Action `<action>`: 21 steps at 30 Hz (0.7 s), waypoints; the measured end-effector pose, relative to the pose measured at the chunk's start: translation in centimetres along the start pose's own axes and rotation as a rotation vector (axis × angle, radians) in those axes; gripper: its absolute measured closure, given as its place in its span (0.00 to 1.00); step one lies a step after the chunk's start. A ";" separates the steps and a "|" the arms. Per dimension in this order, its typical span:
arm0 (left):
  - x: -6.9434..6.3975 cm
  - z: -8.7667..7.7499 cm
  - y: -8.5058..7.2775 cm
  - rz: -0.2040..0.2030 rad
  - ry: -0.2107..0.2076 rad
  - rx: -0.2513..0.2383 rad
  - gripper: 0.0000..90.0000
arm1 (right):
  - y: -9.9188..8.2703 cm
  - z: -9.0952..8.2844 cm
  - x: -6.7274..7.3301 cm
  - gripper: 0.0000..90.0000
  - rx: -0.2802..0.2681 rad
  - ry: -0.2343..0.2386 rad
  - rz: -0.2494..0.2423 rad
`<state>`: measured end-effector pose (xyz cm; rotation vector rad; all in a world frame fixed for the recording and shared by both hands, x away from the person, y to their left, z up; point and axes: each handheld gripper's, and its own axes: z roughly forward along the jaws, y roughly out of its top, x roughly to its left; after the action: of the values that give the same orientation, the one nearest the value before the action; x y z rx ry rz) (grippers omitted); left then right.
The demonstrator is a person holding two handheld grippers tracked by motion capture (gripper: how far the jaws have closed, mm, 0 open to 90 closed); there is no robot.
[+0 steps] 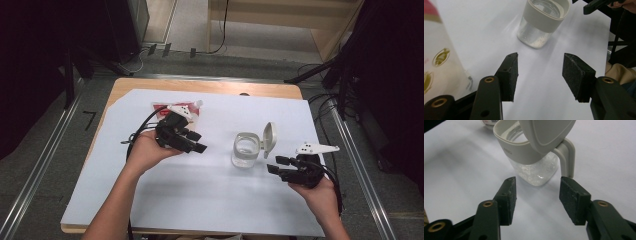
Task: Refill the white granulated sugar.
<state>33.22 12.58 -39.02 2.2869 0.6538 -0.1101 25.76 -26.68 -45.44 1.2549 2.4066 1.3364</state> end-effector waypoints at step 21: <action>1.4 -4.9 -2.3 -0.035 0.049 -0.041 0.52 | 0.1 0.1 -0.1 0.47 0.009 -0.021 -0.025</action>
<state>32.75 17.88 -37.38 2.2455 0.7155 -0.0570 25.95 -26.70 -45.44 1.2302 2.4090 1.3009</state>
